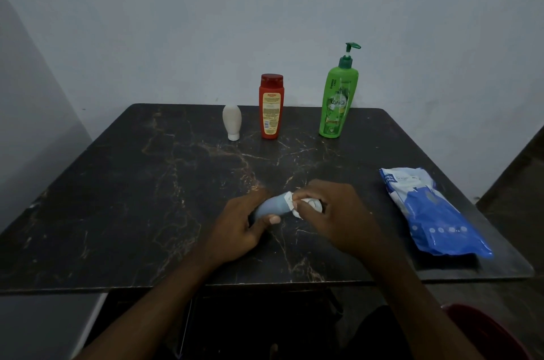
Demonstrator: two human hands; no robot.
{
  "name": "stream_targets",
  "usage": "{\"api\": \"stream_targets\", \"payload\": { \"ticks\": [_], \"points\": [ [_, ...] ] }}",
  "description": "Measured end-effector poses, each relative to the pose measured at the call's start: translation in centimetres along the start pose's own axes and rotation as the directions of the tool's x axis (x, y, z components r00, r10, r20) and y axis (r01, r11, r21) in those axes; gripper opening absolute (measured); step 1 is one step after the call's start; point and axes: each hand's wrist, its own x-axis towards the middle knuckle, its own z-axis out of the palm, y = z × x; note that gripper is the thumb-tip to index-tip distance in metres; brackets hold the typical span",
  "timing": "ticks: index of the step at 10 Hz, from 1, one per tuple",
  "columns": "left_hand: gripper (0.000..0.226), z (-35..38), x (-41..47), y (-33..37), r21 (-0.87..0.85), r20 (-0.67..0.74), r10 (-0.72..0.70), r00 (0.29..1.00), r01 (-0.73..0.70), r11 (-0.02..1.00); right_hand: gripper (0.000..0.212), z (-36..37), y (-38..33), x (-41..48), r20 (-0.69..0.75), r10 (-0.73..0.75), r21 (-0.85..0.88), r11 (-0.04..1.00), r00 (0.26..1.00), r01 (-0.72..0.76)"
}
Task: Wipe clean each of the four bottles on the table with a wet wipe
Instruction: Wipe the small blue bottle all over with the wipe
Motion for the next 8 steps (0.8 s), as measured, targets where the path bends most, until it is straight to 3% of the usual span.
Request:
{"api": "stream_targets", "payload": {
  "ticks": [1, 2, 3, 4, 5, 6, 7, 8],
  "points": [
    [0.028, 0.0, -0.1, 0.0, 0.016, 0.013, 0.015, 1.000, -0.015, 1.000, 0.047, -2.6, 1.0, -1.9, 0.430, -0.540, -0.085, 0.774, 0.724, 0.628],
    [0.034, -0.1, -0.2, 0.2, 0.017, -0.015, 0.014, 1.000, -0.014, 1.000, 0.044, -3.4, -1.4, -0.3, 0.193, -0.651, -0.251, 0.691, 0.734, 0.678],
    [0.029, 0.0, -0.2, 0.4, 0.023, 0.014, 0.026, 1.000, -0.027, 0.999, 0.036, -3.6, -1.4, -0.5, 0.207, -0.721, -0.170, 0.639, 0.661, 0.750],
    [0.029, 0.1, -0.2, 0.2, 0.036, 0.041, 0.027, 0.999, -0.028, 0.999, 0.014, -3.9, -1.2, -0.4, 0.150, -0.747, -0.056, 0.647, 0.647, 0.760],
    [0.031, 0.0, -0.1, 0.1, 0.056, 0.016, 0.001, 1.000, -0.002, 0.998, 0.020, -3.5, -1.8, -0.4, 0.211, -0.602, -0.113, 0.767, 0.770, 0.631],
    [0.034, 0.0, 0.1, 0.2, 0.045, -0.034, -0.011, 0.999, 0.013, 0.999, 0.012, -2.5, -0.9, -0.4, 0.122, -0.515, 0.159, 0.854, 0.849, 0.495],
    [0.039, 0.0, 0.4, 0.2, 0.057, -0.003, -0.041, 0.999, 0.041, 0.998, 0.006, -2.1, -0.2, -1.1, 0.135, -0.357, 0.513, 0.823, 0.924, 0.243],
    [0.043, -0.1, 0.9, 0.1, 0.137, 0.109, -0.092, 0.990, 0.077, 0.988, 0.009, -1.2, -0.8, -1.7, 0.184, -0.241, 0.633, 0.771, 0.953, 0.073]
  ]
}}
